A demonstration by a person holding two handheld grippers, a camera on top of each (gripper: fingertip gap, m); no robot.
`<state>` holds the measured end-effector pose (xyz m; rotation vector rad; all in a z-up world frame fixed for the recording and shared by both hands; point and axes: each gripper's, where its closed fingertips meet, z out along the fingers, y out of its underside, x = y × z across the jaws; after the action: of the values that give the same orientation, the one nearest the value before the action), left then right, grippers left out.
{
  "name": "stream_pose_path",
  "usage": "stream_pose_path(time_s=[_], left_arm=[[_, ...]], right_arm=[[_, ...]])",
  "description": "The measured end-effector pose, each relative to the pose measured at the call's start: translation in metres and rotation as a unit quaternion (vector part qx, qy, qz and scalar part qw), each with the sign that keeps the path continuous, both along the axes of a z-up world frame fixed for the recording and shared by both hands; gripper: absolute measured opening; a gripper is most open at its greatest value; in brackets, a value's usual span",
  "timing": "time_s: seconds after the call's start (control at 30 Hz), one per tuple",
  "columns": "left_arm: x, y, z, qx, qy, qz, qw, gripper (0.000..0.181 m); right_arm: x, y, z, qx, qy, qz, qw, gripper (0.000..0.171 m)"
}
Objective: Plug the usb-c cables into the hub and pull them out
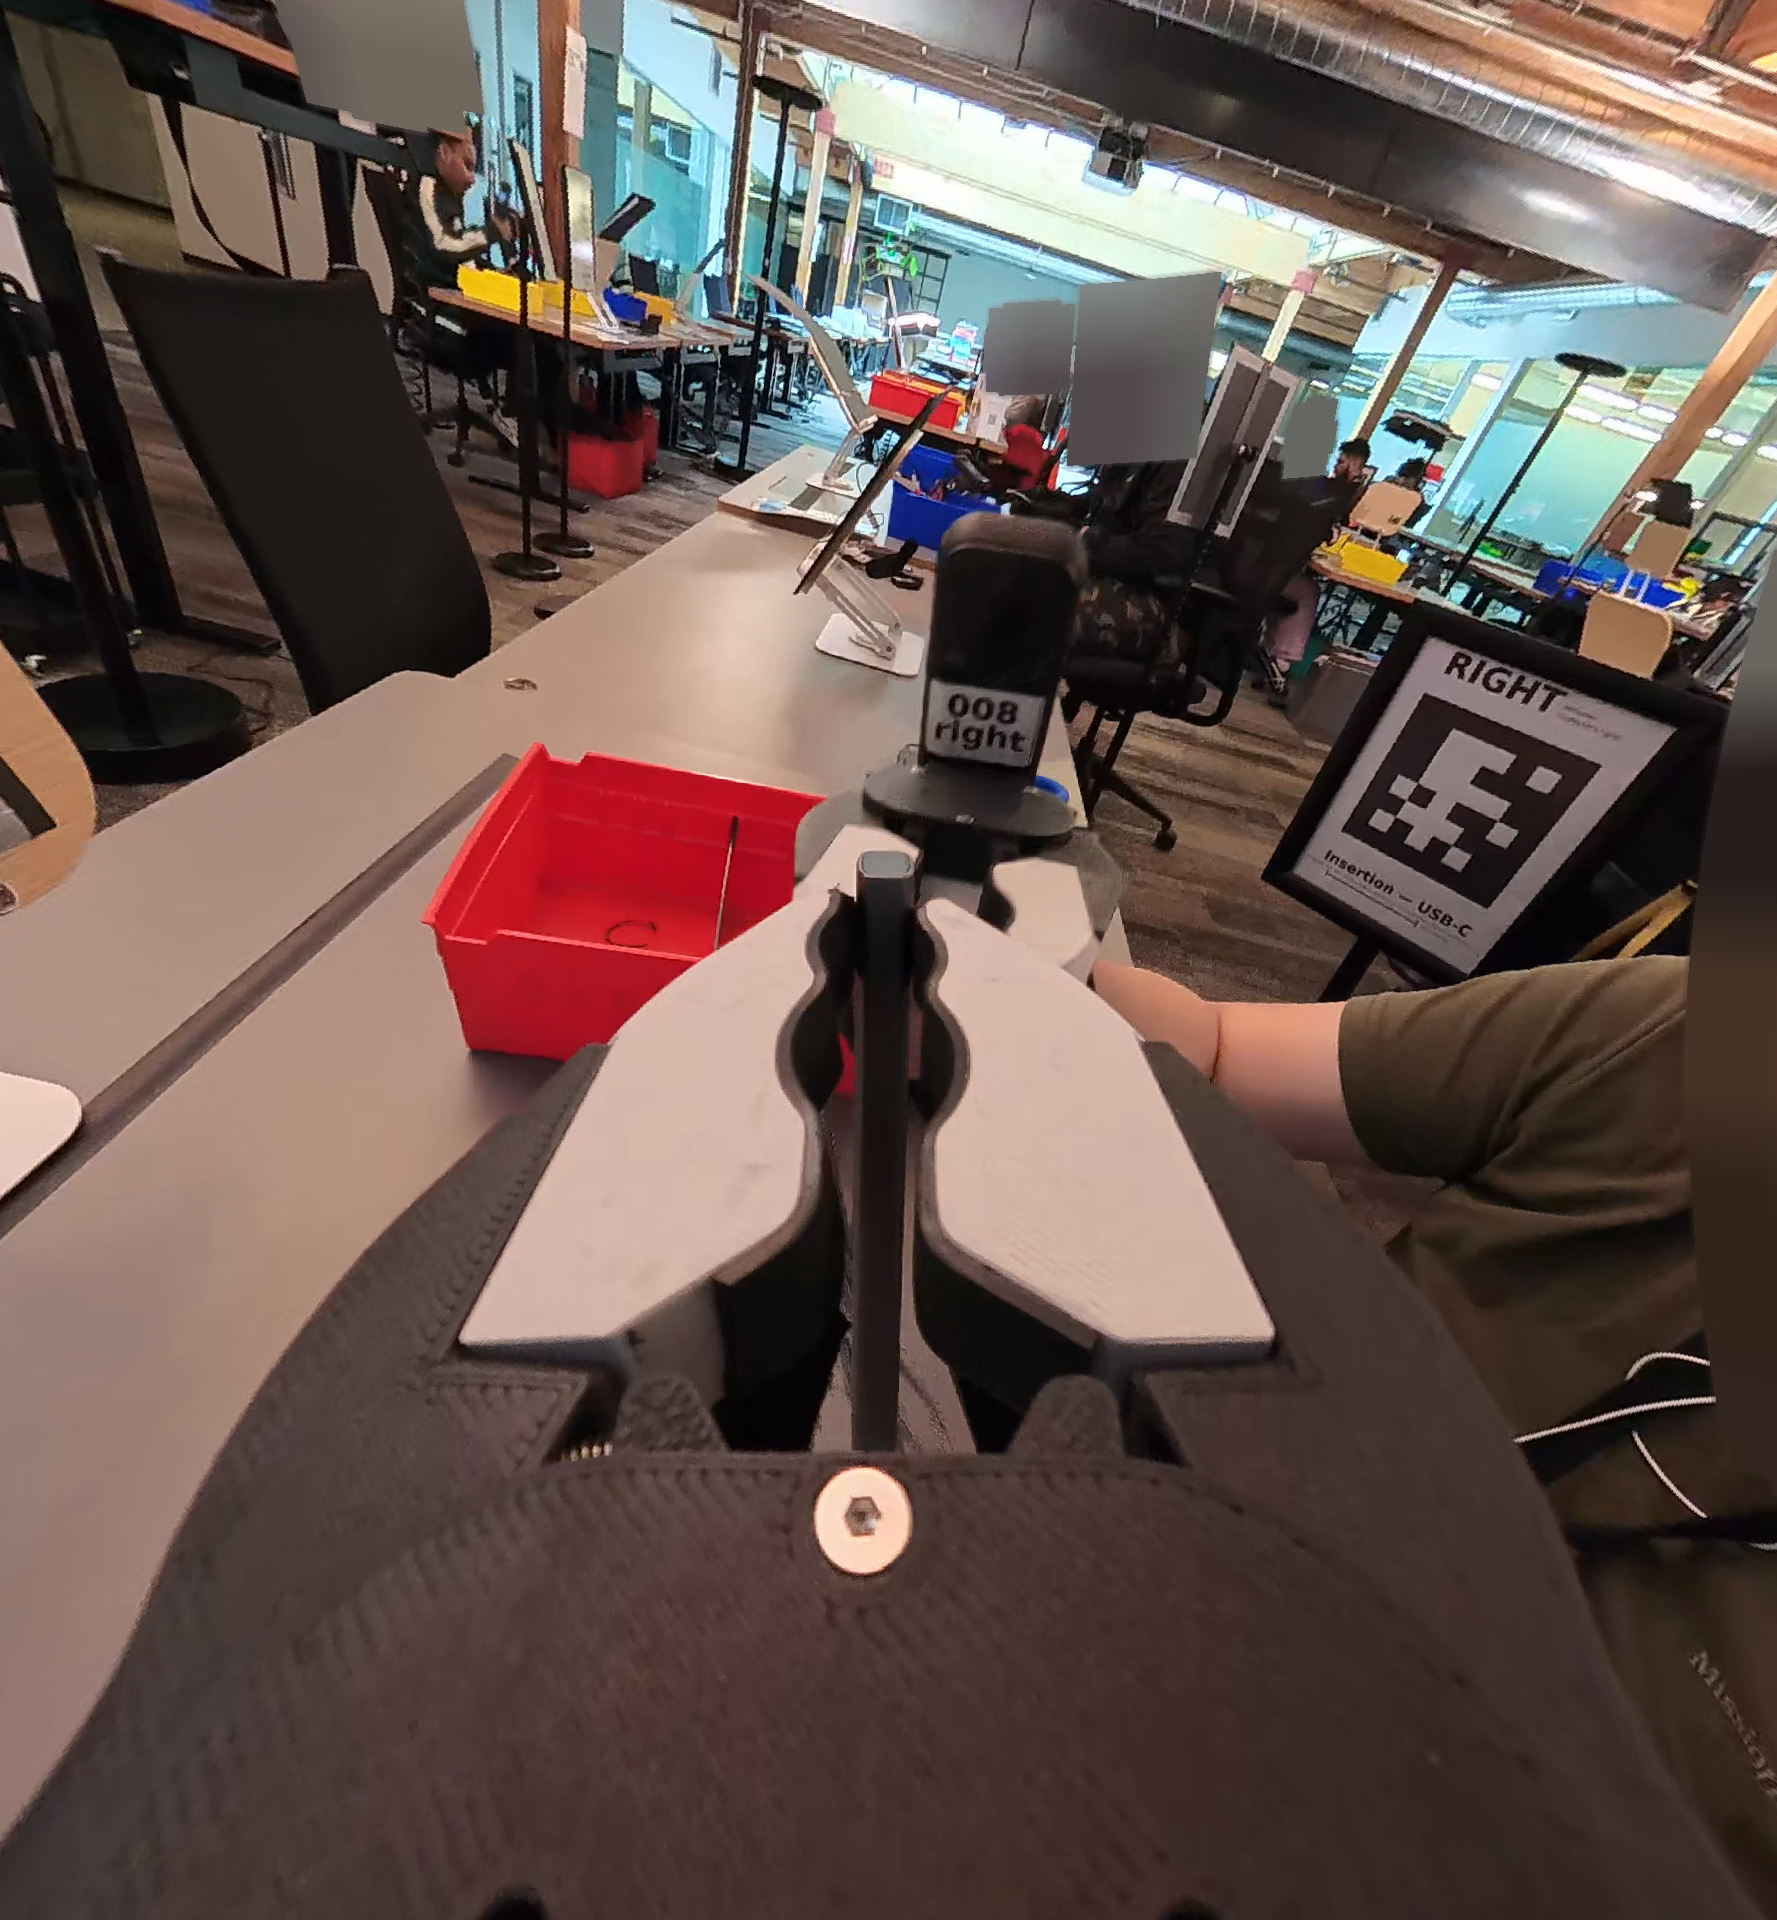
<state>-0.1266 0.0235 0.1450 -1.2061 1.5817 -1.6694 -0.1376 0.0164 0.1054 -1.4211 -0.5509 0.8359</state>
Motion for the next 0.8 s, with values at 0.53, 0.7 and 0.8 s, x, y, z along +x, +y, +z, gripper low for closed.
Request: stream_pose_path(time_s=[0.53,0.7,0.8], left_arm=[[0.007,-0.008,-0.003,0.017,0.004,0.003,1.0,0.01],[0.006,-0.012,-0.001,0.006,0.0,-0.011,1.0,0.009],[0.004,-0.008,0.002,-0.008,-0.006,-0.01,1.0,0.009]], right_arm=[[-0.012,0.015,-0.027,-0.014,-0.072,-0.054,0.996,0.024],[-0.019,0.009,-0.021,-0.018,0.017,0.021,0.999,0.008],[-0.015,0.009,-0.018,-0.036,0.067,0.051,0.996,0.007]])
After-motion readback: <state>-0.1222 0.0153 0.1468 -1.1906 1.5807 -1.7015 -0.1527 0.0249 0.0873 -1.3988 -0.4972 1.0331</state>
